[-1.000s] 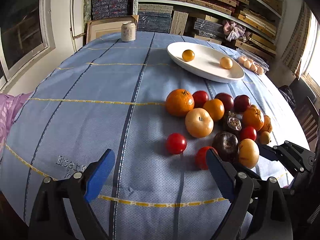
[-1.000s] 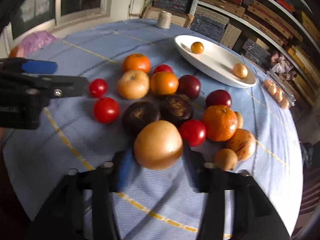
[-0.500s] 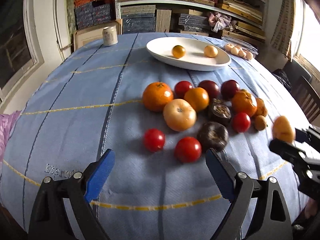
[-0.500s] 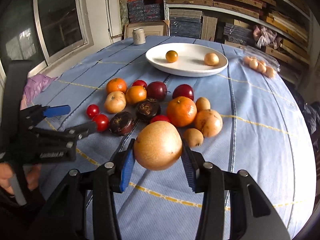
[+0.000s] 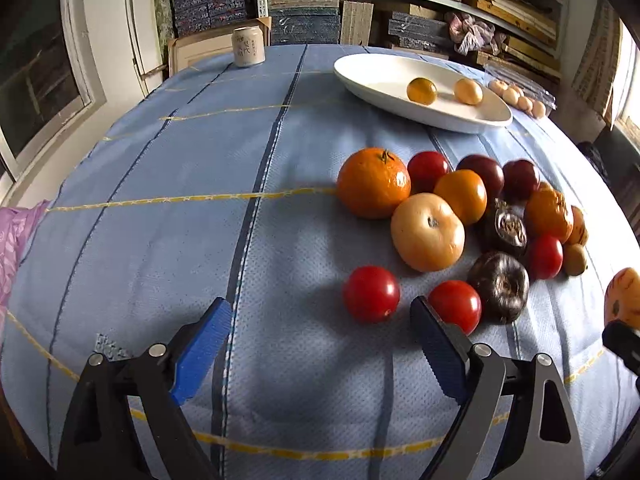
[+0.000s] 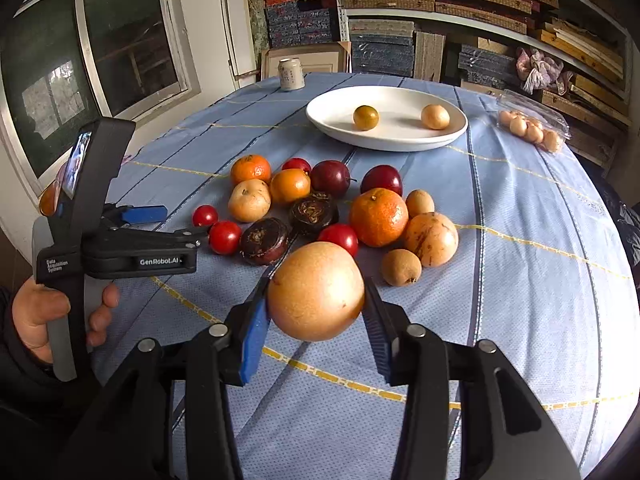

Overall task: Organize fruits
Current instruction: 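Grasp the red tomato with the left tool while the right tool holds the pomelo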

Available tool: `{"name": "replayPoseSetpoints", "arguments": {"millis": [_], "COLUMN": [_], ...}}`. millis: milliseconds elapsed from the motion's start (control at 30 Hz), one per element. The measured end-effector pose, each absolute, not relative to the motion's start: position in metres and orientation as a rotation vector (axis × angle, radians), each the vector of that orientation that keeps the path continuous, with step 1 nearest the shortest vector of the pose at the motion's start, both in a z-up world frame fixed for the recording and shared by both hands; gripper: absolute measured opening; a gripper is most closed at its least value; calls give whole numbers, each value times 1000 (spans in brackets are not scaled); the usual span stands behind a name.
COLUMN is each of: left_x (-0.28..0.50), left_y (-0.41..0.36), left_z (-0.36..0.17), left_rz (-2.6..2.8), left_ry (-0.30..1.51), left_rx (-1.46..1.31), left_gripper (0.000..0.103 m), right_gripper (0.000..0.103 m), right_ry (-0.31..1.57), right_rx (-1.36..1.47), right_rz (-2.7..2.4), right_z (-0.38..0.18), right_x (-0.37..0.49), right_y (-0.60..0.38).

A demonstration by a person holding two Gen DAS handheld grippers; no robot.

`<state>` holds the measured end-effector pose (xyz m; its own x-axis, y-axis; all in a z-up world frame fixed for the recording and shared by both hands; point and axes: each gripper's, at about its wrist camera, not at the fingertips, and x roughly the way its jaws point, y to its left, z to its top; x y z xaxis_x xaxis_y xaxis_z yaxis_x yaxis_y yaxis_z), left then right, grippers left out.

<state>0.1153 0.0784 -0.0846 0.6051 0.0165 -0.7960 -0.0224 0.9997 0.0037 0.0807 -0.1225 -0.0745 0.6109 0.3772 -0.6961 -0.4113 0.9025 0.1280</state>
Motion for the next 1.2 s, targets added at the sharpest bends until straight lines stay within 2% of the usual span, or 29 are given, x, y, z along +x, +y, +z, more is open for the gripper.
{"name": "replayPoseSetpoints", "arguments": {"millis": [33,67,133,233,267,333,400,867,1200], "left_x": [116,116,116,114,113,112,110,97,83], "left_y": [80,80,79,77,77,77,76,66,63], "left_z": [-84,-83,-82,-81,-81,-80,-80,-81,-56], "left_rz": [19,13,-7,-33,-45,-74,-99,-117,-124], "left_ry": [916,913,908,904,902,900,895,874,795], "left_rx": [-16,-21,-26,-30,-36,-52,-58,-46,-38], "left_gripper": [81,67,55,43,36,33,26,24,24], "right_gripper": [43,43,43,43,43,43,43,43,43], "right_ry": [792,792,792,790,788,789,789,775,749], "right_rx": [-46,-47,-44,-42,-40,-40,-39,-24,0], "right_rz": [454,453,455,455,455,454,453,443,445], "right_z": [-74,-75,-74,-74,-74,-74,-74,-72,-63], "right_x": [81,80,81,81,81,82,82,80,78], "right_y": [-123,-122,-123,-123,-123,-123,-124,-127,-133]}}
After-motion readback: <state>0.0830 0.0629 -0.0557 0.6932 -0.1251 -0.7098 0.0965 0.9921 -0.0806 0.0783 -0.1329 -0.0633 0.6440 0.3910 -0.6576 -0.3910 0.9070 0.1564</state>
